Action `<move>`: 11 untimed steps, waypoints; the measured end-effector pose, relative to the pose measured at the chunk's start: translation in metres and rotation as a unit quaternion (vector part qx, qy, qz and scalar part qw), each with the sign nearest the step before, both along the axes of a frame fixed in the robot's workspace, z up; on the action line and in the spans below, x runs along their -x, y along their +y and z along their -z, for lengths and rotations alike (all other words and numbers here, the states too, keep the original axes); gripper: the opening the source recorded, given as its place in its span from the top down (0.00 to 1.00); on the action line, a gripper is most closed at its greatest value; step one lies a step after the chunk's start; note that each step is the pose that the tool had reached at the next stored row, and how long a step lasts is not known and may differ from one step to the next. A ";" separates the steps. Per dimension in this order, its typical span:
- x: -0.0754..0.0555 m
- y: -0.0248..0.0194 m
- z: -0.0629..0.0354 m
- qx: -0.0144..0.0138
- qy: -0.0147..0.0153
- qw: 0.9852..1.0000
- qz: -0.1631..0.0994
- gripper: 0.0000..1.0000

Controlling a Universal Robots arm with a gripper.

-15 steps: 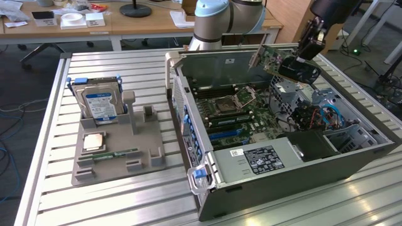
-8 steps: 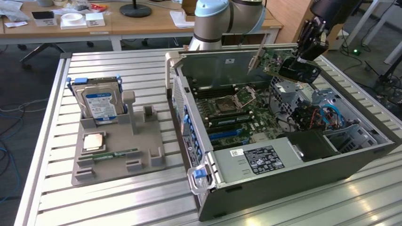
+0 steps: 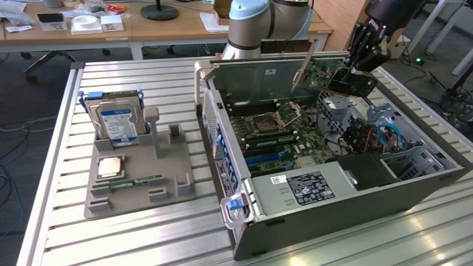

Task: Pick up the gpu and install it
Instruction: 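Insert the gpu into the slot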

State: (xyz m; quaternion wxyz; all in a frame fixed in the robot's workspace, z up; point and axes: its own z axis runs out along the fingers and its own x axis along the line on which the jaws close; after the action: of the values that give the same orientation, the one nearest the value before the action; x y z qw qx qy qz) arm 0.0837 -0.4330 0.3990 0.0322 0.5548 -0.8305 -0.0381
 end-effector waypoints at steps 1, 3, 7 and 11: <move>0.000 0.0000 0.0000 0.000 0.000 1.000 -0.007 0.73; 0.000 0.0000 0.0000 0.000 0.000 1.000 -0.030 0.73; 0.000 0.0000 0.0001 0.000 0.000 0.998 -0.059 0.73; 0.000 0.0000 0.0002 0.000 0.000 0.996 -0.090 0.73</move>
State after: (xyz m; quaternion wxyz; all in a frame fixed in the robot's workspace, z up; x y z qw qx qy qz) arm 0.0837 -0.4330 0.3989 0.0355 0.6273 -0.7772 -0.0351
